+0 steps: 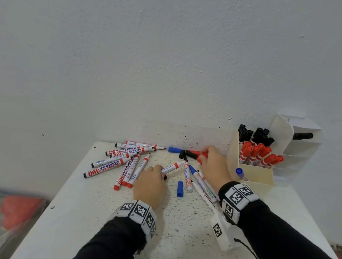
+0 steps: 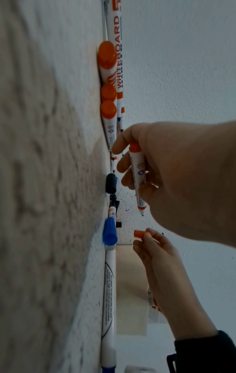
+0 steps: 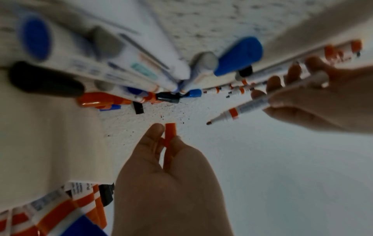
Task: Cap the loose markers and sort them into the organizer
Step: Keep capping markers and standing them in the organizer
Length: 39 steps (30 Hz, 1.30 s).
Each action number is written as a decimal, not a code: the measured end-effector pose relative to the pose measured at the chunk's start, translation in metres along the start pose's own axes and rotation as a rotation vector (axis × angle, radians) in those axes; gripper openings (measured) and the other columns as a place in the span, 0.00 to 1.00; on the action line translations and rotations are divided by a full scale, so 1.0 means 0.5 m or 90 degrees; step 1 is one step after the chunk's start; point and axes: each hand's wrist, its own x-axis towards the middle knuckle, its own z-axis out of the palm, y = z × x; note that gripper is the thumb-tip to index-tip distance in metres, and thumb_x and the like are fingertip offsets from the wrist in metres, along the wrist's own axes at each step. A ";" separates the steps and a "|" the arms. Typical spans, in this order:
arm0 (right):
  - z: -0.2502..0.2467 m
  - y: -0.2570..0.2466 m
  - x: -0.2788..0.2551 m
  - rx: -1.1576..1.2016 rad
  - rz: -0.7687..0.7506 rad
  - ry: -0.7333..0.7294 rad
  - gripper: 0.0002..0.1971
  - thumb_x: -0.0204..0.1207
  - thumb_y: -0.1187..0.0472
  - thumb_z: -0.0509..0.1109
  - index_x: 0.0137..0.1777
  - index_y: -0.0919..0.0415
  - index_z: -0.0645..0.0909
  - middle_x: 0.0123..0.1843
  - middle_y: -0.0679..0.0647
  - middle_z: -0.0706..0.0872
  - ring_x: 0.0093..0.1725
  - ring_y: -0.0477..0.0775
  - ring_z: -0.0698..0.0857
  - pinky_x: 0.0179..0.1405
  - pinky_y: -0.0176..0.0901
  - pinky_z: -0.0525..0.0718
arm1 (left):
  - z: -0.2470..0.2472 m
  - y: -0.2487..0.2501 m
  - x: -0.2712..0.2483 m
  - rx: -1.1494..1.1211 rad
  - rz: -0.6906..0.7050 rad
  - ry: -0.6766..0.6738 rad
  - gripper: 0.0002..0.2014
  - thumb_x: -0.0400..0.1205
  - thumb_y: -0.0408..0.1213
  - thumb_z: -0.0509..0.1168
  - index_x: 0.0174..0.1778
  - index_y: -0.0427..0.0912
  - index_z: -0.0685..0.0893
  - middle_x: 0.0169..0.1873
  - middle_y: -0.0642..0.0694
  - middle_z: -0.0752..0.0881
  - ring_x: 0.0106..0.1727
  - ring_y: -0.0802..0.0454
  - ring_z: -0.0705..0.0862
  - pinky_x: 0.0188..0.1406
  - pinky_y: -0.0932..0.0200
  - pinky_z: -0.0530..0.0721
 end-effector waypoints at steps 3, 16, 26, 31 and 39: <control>0.007 -0.018 -0.006 0.132 0.008 -0.033 0.09 0.82 0.65 0.59 0.60 0.63 0.74 0.52 0.54 0.85 0.53 0.50 0.83 0.55 0.40 0.80 | 0.001 0.001 0.001 -0.004 0.013 -0.002 0.17 0.87 0.42 0.50 0.69 0.45 0.72 0.56 0.47 0.80 0.56 0.51 0.79 0.60 0.50 0.80; 0.006 -0.016 -0.019 0.195 0.042 -0.111 0.06 0.82 0.62 0.59 0.56 0.58 0.74 0.49 0.55 0.85 0.38 0.44 0.80 0.38 0.35 0.80 | 0.005 -0.004 0.004 -0.025 0.053 0.018 0.17 0.87 0.42 0.48 0.69 0.45 0.73 0.56 0.47 0.81 0.56 0.52 0.78 0.61 0.52 0.79; -0.015 -0.015 -0.030 0.209 0.043 -0.123 0.16 0.82 0.49 0.58 0.39 0.58 0.77 0.30 0.51 0.78 0.33 0.48 0.77 0.34 0.36 0.72 | -0.003 0.015 -0.009 -0.104 0.109 0.016 0.16 0.87 0.46 0.48 0.63 0.46 0.77 0.45 0.51 0.81 0.44 0.57 0.78 0.41 0.63 0.77; -0.014 -0.026 -0.027 0.083 0.129 -0.107 0.22 0.84 0.55 0.51 0.26 0.57 0.63 0.25 0.52 0.67 0.28 0.49 0.68 0.28 0.41 0.63 | -0.014 0.034 -0.028 0.014 0.158 0.039 0.17 0.85 0.52 0.49 0.58 0.51 0.79 0.36 0.56 0.78 0.37 0.58 0.76 0.30 0.63 0.71; -0.025 -0.042 -0.021 0.084 0.015 -0.100 0.21 0.85 0.53 0.47 0.31 0.56 0.70 0.29 0.51 0.73 0.29 0.46 0.70 0.30 0.34 0.66 | -0.046 0.063 -0.040 -0.242 0.112 -0.194 0.20 0.87 0.50 0.47 0.32 0.45 0.70 0.24 0.52 0.70 0.21 0.59 0.66 0.21 0.66 0.65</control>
